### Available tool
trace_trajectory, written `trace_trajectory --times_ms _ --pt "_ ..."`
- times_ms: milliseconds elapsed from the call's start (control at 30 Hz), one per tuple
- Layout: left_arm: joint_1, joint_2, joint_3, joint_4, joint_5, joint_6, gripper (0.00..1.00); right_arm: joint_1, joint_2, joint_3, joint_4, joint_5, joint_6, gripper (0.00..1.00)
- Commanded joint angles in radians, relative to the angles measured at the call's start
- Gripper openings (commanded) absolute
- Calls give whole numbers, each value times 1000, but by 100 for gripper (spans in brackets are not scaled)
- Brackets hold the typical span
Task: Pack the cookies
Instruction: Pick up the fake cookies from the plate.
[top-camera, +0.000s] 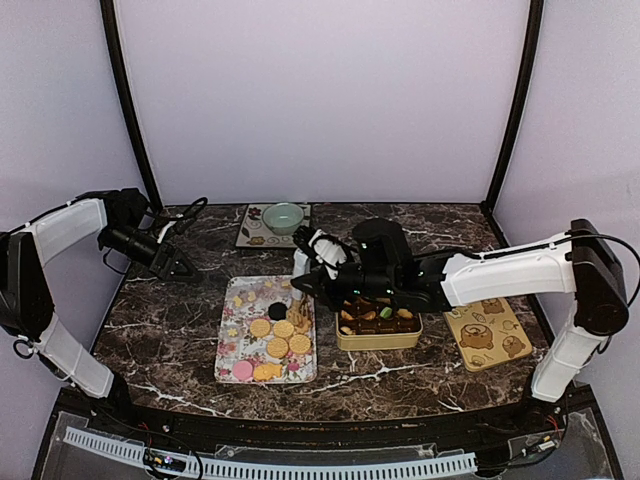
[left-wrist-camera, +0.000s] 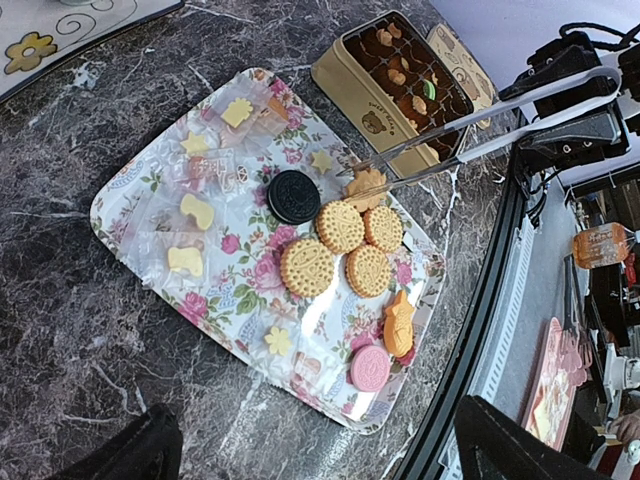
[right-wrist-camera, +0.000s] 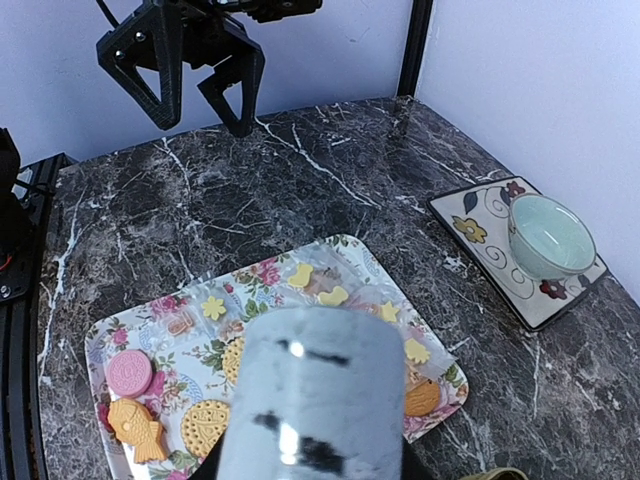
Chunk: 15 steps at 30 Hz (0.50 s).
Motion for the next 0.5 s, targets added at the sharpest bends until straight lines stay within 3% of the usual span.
trace_trajectory --times_ms 0,233,467 --pt "5 -18 -1 -24 30 17 97 19 6 28 19 -33 15 27" --pt "5 -21 -4 -26 32 20 97 9 -26 33 32 -33 47 6" --pt "5 -22 -4 -26 33 22 96 -27 -114 13 63 -89 107 0"
